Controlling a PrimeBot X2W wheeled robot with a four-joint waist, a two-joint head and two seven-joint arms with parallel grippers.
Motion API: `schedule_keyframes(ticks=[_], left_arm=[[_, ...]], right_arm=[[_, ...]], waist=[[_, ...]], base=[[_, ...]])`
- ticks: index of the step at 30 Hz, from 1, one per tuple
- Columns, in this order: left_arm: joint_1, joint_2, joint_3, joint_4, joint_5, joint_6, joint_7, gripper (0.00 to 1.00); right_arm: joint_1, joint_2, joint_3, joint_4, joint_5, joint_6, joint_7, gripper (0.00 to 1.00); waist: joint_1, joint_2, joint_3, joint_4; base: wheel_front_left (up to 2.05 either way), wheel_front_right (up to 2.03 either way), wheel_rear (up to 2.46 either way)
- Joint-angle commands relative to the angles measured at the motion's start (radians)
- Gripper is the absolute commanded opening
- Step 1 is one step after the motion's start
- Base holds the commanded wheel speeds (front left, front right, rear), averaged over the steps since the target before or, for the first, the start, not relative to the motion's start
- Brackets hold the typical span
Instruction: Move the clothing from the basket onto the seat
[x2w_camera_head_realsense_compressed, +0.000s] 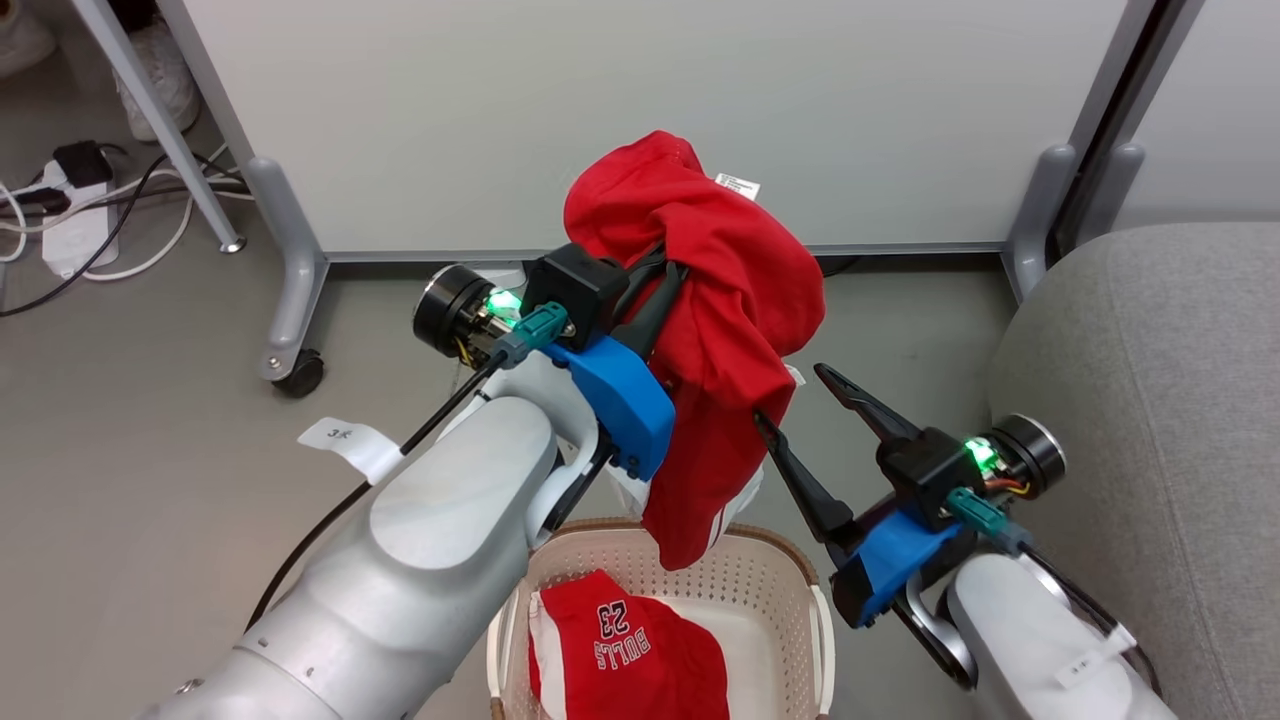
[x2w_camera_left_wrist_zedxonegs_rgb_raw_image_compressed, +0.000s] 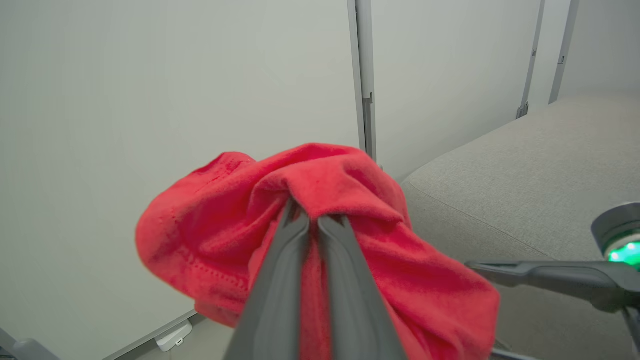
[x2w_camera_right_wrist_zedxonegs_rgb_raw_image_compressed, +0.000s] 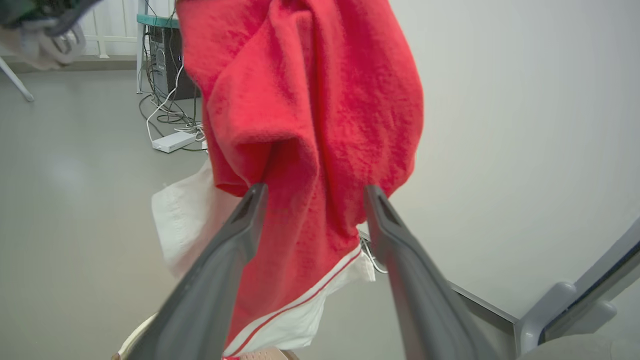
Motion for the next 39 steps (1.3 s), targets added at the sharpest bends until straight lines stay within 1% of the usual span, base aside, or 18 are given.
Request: schedule_keyframes(ticks=[1,3,7,12,13,14,15,21,39], left_arm=[[-0.028,-0.008,-0.002,-0.004,0.001,0.004,-0.004,0.00],[-0.032,-0.015,-0.005,-0.004,0.000,0.004,-0.008,0.00],[-0.043,-0.028,-0.014,-0.002,0.000,0.002,-0.013,0.00],[-0.046,-0.038,-0.021,0.004,-0.004,0.000,-0.021,0.00],[-0.047,-0.039,-0.021,0.007,-0.006,-0.001,-0.023,0.00],[-0.047,-0.039,-0.021,0.007,-0.006,-0.001,-0.023,0.00],[-0.048,-0.040,-0.022,0.010,-0.008,-0.001,-0.025,0.00],[-0.052,-0.045,-0.028,0.028,-0.014,-0.003,-0.035,0.00],[-0.061,-0.049,-0.043,0.057,-0.025,-0.009,-0.046,0.00]], right_arm=[[-0.049,0.001,0.021,0.041,-0.009,0.000,-0.003,1.00],[-0.079,0.002,0.048,0.091,-0.022,0.000,-0.004,1.00],[-0.141,0.025,0.068,0.165,-0.021,0.000,-0.003,1.00],[-0.172,0.053,0.052,0.170,-0.021,0.000,-0.004,1.00],[-0.175,0.057,0.053,0.165,-0.023,0.000,-0.004,0.38],[-0.175,0.057,0.053,0.165,-0.023,0.000,-0.004,0.38],[-0.176,0.060,0.055,0.158,-0.023,0.000,-0.004,0.00],[-0.168,0.066,0.052,0.139,-0.019,0.000,-0.004,0.00],[-0.145,0.057,0.046,0.115,-0.004,0.001,-0.004,0.00]], waist=[[-0.0001,0.0000,0.011,0.011],[-0.0001,0.0000,0.017,0.017],[-0.0001,0.0000,0.025,0.031],[-0.0001,0.0000,0.031,0.041],[-0.0001,0.0000,0.031,0.042],[-0.0001,0.0000,0.031,0.042],[-0.0001,0.0000,0.031,0.043],[-0.0001,0.0000,0.031,0.041],[-0.0001,0.0000,0.030,0.035]], base=[[0.00,0.00,0.00],[0.00,0.00,0.00],[0.00,0.00,0.00],[0.00,0.00,0.00],[0.00,0.00,0.00],[0.00,0.00,0.00],[0.00,0.00,0.00],[0.00,0.00,0.00],[0.00,0.00,0.00]])
